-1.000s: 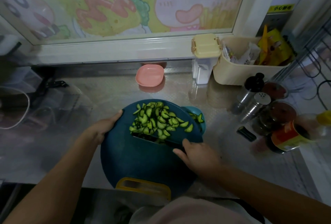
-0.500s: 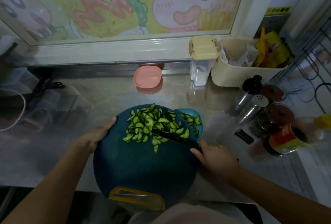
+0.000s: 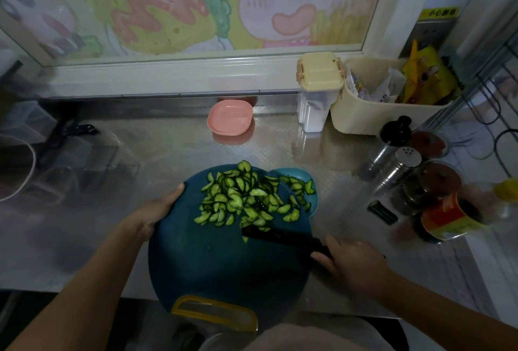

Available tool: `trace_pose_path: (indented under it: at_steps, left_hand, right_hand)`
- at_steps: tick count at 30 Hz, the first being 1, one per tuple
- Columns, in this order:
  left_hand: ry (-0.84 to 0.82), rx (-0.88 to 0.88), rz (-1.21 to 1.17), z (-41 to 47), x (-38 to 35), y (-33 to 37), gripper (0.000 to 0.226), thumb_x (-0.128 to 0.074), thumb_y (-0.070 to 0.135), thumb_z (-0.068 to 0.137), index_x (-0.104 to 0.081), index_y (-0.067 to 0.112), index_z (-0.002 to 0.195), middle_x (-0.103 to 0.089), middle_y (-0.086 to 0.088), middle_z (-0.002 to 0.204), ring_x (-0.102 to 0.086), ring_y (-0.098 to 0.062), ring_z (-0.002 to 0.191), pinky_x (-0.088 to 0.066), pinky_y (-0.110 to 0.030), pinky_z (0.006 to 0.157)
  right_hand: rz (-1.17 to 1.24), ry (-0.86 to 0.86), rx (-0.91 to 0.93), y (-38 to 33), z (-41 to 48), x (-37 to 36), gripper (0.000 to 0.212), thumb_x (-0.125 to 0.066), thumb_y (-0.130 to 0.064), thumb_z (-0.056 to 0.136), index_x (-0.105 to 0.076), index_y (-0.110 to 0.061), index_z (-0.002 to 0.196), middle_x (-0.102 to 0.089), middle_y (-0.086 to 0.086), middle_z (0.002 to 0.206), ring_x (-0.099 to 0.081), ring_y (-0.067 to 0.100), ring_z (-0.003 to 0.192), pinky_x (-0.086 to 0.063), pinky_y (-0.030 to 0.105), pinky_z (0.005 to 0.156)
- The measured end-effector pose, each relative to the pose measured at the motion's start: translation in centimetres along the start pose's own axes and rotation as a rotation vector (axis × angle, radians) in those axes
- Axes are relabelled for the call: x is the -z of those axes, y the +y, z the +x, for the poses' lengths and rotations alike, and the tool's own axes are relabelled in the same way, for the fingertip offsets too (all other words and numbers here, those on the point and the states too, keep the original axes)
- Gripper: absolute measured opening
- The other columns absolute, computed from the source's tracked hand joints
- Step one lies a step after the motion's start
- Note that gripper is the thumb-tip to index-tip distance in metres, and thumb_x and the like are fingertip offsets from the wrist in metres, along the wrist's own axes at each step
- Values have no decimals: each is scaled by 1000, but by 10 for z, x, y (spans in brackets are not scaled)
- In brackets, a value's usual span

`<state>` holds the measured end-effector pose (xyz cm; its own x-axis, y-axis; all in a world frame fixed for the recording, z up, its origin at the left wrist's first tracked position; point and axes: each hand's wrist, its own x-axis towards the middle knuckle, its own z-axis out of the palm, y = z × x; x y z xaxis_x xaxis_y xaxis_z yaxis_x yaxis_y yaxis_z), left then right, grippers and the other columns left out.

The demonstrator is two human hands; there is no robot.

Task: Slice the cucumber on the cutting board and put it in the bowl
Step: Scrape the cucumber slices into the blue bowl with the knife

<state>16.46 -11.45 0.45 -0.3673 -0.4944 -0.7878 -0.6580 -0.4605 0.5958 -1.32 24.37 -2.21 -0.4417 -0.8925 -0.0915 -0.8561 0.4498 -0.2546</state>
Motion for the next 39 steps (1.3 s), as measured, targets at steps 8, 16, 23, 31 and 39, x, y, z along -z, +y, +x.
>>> trace_pose_path:
  at_steps: [8,16,23,31,39]
  left_hand:
    - [2,-46,-12,-7,13,4,68,-57,61,71,-65,5,109,-70,-17,103,-67,-32,92,-54,-41,79]
    - [42,-70,-22,-14,18,4,74,-60,61,65,-63,6,114,-68,-18,108,-64,-34,101,-48,-48,92]
    - [36,-70,-56,-12,23,1,73,-58,60,68,-62,6,117,-67,-18,110,-64,-33,99,-48,-48,92]
    - [-24,-97,-101,-4,30,2,52,-46,54,88,-62,11,112,-72,-12,97,-71,-25,79,-54,-41,76]
    - [-38,-83,-64,1,27,9,65,-55,59,74,-62,10,116,-70,-15,106,-65,-32,98,-48,-46,92]
  right_hand:
    - [-27,53,-6,28,3,-3,103,27,-80,65,-52,-23,97,-66,-2,81,-63,16,69,-41,27,57]
    - [-45,18,-73,49,10,1,118,41,-78,46,-45,-26,106,-63,-5,98,-61,13,86,-35,25,65]
    - [-93,43,-109,59,10,7,111,34,-79,56,-49,-26,106,-64,-4,94,-63,13,83,-46,26,66]
    - [-95,-90,-194,61,2,17,28,-22,-56,95,-33,-30,93,-63,-4,97,-56,11,80,-24,18,51]
    - [162,2,-236,73,-8,20,99,22,-89,56,-49,-28,89,-59,-5,75,-56,9,65,-42,25,60]
